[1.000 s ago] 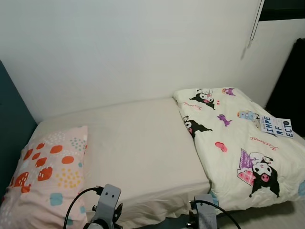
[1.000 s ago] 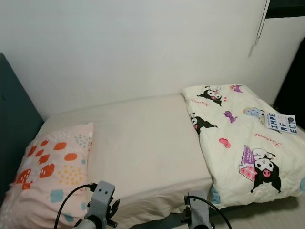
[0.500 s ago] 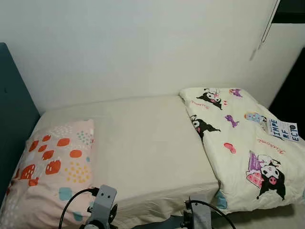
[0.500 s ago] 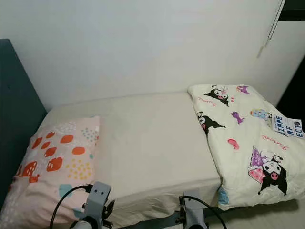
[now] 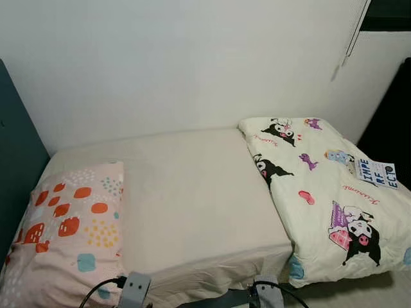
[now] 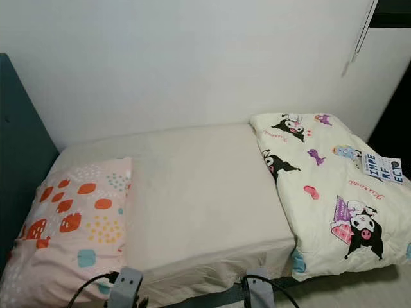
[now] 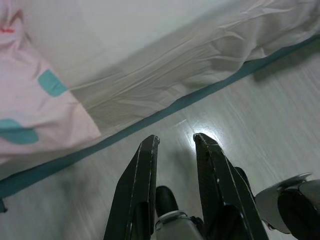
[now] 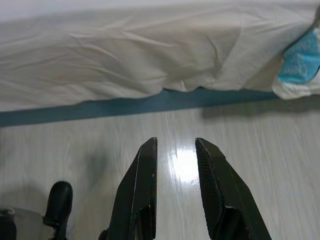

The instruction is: Clean up the room

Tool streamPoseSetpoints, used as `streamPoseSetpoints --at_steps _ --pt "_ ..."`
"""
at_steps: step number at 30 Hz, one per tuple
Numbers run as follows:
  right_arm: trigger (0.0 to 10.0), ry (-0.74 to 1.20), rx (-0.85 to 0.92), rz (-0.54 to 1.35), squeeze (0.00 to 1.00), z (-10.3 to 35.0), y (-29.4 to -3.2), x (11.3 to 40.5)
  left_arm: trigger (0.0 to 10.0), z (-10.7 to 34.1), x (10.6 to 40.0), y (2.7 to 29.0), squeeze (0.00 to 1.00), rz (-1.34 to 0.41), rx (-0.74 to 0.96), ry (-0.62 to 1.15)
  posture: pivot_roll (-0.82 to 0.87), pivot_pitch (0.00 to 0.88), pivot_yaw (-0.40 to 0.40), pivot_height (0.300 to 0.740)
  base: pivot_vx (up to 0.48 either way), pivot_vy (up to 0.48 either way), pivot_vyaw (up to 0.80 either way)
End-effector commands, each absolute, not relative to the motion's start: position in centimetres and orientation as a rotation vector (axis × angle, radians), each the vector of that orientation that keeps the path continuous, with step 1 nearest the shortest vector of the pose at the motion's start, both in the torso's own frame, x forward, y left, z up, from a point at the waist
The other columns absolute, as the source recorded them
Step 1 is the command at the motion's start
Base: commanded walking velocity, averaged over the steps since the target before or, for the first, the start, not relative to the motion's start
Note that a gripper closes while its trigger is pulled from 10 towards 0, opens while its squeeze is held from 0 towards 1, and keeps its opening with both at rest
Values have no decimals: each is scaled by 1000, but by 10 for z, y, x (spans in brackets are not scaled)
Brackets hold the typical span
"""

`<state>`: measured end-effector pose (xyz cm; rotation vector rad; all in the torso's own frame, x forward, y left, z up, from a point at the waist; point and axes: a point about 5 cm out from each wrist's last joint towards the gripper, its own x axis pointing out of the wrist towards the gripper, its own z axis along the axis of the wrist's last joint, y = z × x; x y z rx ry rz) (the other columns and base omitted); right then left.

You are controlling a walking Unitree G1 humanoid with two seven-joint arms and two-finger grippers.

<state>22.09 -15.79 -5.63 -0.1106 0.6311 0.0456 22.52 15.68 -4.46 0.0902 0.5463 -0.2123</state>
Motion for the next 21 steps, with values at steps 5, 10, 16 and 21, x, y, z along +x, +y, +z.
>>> streamPoseSetpoints --at_steps 5,10,16,21 --pt "10000 725 -129 31 0 -70 -157 202 10000 -53 216 151 0 -244 128 598 37 29 -14 740 0 0 0" --pt "10000 775 -90 -28 0 -76 -160 193 10000 -59 212 153 0 -213 153 632 47 16 -12 740 0 0 0" --pt "10000 799 -85 -13 0 -79 -155 188 10000 -65 204 150 0 -225 138 679 43 0 -4 740 0 0 0" --pt "10000 816 -80 -12 0 -81 -154 184 10000 -70 197 147 0 -239 171 702 40 0 -5 740 0 0 0"
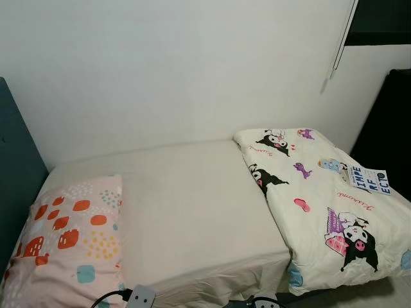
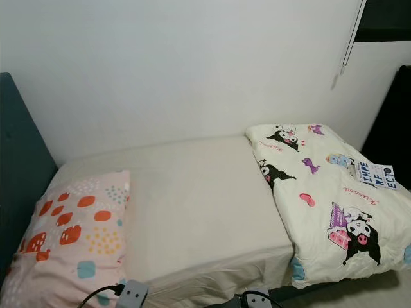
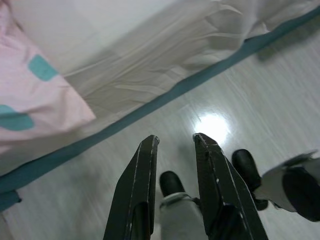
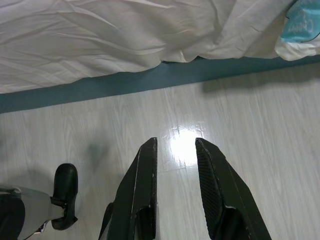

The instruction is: Clean up the room

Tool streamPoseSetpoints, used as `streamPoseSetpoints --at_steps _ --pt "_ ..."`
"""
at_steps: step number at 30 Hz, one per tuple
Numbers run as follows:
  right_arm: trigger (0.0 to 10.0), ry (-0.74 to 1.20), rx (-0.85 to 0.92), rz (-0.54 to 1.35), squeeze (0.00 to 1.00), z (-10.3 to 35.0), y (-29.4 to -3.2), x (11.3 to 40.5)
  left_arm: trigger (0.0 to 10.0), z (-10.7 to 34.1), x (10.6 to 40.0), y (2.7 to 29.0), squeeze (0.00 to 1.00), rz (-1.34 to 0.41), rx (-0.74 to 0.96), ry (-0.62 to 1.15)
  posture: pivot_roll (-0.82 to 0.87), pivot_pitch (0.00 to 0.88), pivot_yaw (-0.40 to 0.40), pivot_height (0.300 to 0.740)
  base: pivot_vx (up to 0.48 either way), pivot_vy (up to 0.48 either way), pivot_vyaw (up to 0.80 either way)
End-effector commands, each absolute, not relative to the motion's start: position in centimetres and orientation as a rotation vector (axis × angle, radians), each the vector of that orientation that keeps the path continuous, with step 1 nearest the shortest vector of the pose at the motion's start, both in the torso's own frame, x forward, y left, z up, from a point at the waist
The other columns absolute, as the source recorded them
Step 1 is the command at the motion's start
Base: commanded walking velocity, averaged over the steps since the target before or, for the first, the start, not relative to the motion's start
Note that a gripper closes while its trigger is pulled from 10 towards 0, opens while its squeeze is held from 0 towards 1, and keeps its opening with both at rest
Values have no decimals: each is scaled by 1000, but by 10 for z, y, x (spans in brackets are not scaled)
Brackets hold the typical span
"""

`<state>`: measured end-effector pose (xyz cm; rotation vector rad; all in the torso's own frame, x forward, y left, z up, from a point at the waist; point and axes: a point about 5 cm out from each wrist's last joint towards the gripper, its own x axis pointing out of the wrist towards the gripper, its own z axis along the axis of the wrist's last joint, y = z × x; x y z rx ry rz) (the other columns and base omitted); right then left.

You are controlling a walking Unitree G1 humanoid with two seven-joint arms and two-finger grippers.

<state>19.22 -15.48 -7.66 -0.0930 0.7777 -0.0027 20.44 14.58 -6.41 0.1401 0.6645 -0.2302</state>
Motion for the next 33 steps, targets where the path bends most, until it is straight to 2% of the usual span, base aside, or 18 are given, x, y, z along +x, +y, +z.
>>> streamPoseSetpoints --at_steps 1,33 --pt "10000 816 -80 -12 0 -81 -154 184 10000 -70 197 147 0 -239 171 702 40 0 -5 740 0 0 0" --pt "10000 870 -140 79 0 -88 -157 170 10000 -73 192 155 0 -140 140 719 39 0 -22 740 0 0 0"
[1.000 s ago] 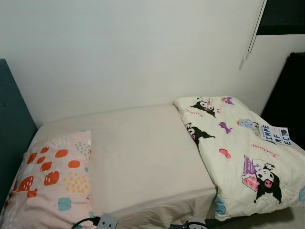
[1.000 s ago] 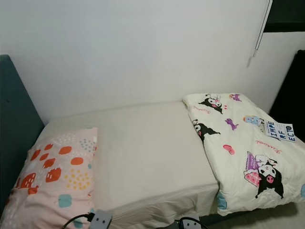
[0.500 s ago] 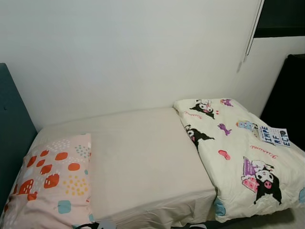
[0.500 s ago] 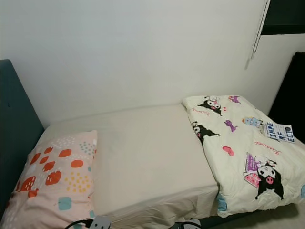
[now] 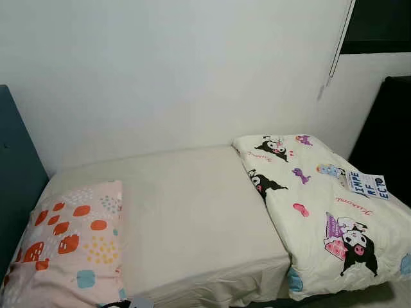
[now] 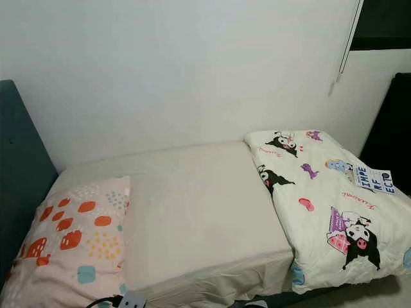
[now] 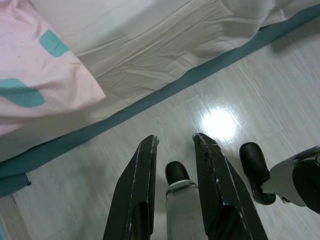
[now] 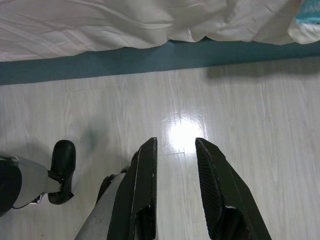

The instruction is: Clean up the room

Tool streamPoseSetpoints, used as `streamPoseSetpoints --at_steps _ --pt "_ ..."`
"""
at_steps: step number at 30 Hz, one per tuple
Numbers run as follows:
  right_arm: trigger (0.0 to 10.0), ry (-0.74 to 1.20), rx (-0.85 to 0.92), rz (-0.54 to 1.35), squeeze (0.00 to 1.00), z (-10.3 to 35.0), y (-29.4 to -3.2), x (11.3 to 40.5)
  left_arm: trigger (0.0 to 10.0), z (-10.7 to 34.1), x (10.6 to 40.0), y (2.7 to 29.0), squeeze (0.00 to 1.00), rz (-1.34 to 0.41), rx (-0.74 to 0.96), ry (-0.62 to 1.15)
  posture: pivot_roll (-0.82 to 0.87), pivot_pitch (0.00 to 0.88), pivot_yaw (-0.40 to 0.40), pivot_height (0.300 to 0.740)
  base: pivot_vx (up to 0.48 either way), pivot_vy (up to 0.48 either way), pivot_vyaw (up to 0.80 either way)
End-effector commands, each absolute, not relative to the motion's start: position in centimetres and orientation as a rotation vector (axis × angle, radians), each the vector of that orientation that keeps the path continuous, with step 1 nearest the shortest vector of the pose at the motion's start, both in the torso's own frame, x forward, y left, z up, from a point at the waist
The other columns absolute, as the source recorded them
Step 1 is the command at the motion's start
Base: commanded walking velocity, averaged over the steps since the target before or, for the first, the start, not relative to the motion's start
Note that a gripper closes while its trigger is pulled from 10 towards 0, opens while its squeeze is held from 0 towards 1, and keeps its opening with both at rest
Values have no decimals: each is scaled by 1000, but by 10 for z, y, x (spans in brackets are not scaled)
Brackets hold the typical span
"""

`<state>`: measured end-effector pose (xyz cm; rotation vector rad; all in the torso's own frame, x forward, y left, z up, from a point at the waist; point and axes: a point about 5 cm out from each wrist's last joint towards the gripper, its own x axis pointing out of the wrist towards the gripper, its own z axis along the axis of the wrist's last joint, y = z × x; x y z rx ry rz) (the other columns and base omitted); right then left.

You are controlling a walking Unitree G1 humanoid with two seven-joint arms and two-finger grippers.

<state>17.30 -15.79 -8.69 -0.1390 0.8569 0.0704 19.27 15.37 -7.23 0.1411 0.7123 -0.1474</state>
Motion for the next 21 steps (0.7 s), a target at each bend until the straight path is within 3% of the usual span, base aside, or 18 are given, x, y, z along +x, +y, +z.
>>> streamPoseSetpoints --at_steps 1,12,21 --pt "10000 871 -141 80 0 -88 -156 170 10000 -73 193 155 0 -139 141 717 39 0 -22 740 0 0 0" --pt "10000 845 -184 74 0 -86 -160 174 10000 -70 197 155 0 -124 145 704 38 0 -24 740 0 0 0" --pt "10000 861 -94 57 0 -88 -165 168 10000 -71 196 154 0 -129 135 705 30 0 -30 740 0 0 0"
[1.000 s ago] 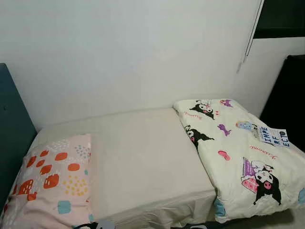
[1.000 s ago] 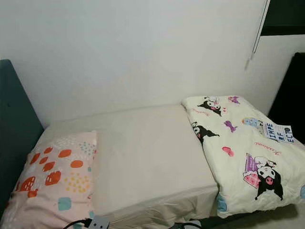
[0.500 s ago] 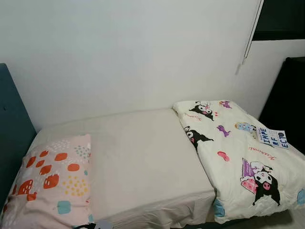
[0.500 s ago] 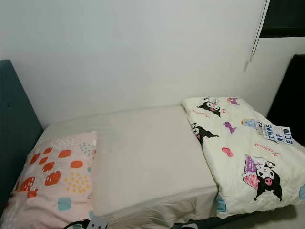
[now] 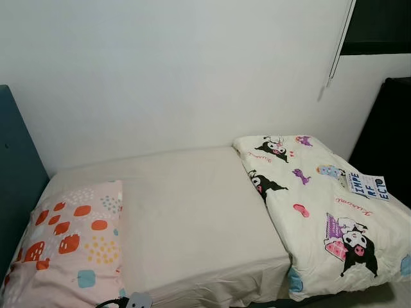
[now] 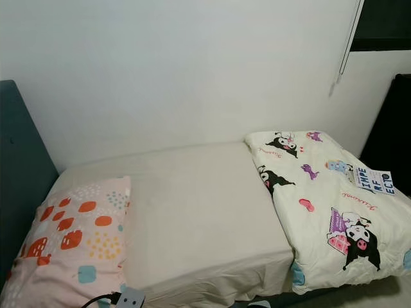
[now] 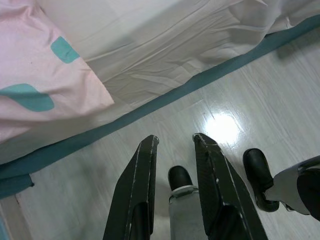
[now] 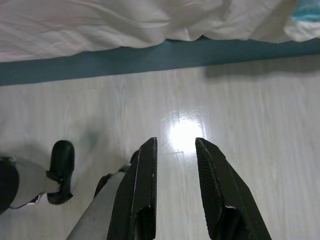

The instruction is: Clean up the room

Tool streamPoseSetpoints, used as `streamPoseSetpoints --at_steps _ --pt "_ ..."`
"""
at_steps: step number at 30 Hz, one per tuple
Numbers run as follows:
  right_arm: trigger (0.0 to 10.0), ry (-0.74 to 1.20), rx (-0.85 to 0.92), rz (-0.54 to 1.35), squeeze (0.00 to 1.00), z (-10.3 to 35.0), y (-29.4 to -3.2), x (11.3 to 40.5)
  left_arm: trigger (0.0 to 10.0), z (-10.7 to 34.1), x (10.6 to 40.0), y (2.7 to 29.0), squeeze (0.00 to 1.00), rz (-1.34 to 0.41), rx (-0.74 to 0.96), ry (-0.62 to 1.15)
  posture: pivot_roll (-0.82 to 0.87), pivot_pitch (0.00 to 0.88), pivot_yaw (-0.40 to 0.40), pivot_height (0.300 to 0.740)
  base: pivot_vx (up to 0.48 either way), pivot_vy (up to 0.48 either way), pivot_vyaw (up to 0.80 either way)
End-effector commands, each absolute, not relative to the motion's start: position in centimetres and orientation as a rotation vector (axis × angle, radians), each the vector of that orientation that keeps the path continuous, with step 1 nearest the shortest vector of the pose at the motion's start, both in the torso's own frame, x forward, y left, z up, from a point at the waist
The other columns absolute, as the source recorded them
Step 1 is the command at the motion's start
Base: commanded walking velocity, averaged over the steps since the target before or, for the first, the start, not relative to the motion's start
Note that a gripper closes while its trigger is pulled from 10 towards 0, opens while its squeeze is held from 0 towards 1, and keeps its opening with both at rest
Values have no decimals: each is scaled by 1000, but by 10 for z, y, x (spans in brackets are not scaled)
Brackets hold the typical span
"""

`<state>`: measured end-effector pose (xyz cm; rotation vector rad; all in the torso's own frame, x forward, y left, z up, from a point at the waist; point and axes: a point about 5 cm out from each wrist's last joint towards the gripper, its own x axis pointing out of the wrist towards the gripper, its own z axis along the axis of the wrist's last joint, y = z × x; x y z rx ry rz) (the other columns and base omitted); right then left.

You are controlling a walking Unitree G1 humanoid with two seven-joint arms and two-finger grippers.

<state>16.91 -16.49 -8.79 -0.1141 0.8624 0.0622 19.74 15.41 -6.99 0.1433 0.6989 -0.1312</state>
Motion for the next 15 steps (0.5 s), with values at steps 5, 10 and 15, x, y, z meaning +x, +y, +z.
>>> streamPoseSetpoints --at_steps 5,10,15 --pt "10000 873 -49 49 0 -90 -167 163 10000 -72 194 152 0 -132 129 708 25 0 -27 740 0 0 0" --pt "10000 845 -25 52 0 -89 -166 164 10000 -72 194 152 0 -139 130 706 25 0 -28 740 0 0 0" --pt "10000 846 -22 56 0 -89 -167 163 10000 -72 194 152 0 -135 130 706 27 0 -32 740 0 0 0"
